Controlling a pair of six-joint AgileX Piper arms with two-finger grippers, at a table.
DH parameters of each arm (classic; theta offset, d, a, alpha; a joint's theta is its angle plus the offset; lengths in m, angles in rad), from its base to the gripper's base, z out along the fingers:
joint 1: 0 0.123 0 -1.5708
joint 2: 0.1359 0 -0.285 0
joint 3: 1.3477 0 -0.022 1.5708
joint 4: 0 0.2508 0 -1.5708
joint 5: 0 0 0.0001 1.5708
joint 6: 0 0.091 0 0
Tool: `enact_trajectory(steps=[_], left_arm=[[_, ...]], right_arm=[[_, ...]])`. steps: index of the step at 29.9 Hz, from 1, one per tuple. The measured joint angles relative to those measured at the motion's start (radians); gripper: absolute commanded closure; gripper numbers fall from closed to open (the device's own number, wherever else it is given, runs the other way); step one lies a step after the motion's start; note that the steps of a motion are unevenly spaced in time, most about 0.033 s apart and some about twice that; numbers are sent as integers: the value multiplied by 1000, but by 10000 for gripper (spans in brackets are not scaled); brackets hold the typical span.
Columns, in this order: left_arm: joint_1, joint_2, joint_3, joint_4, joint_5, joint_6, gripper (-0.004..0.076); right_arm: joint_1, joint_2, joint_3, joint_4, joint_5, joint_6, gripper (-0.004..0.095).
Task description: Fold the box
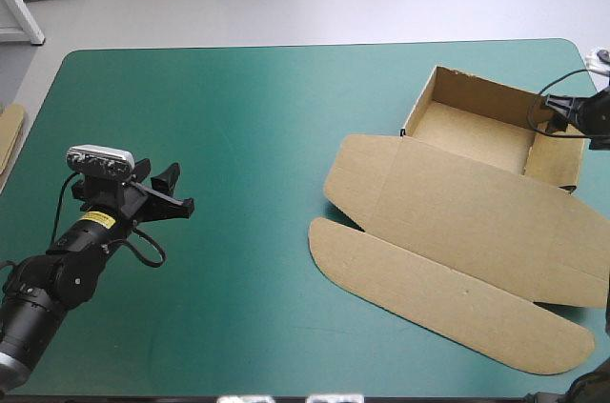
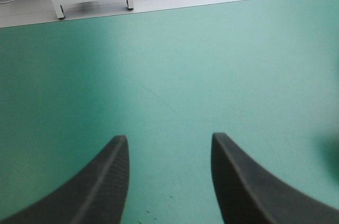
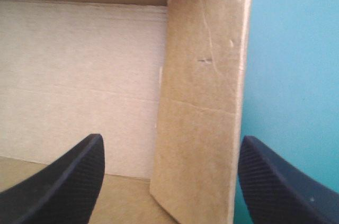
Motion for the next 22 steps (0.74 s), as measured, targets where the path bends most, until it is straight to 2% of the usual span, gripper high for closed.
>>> enact_trajectory(steps=[4, 11, 19, 22], left_arm=[[0, 0, 0, 1, 0, 0, 377], [0, 0, 0, 1, -1, 0, 377], [0, 0, 0, 0, -2, 0, 377], [0, 0, 0, -4, 8, 0, 377]], right_arm=[[0, -154, 93, 89, -62, -59, 305], [18, -482, 390, 259, -222, -192, 305], [241, -754, 643, 308, -291, -279, 310], [329, -818, 748, 310, -369, -298, 365]])
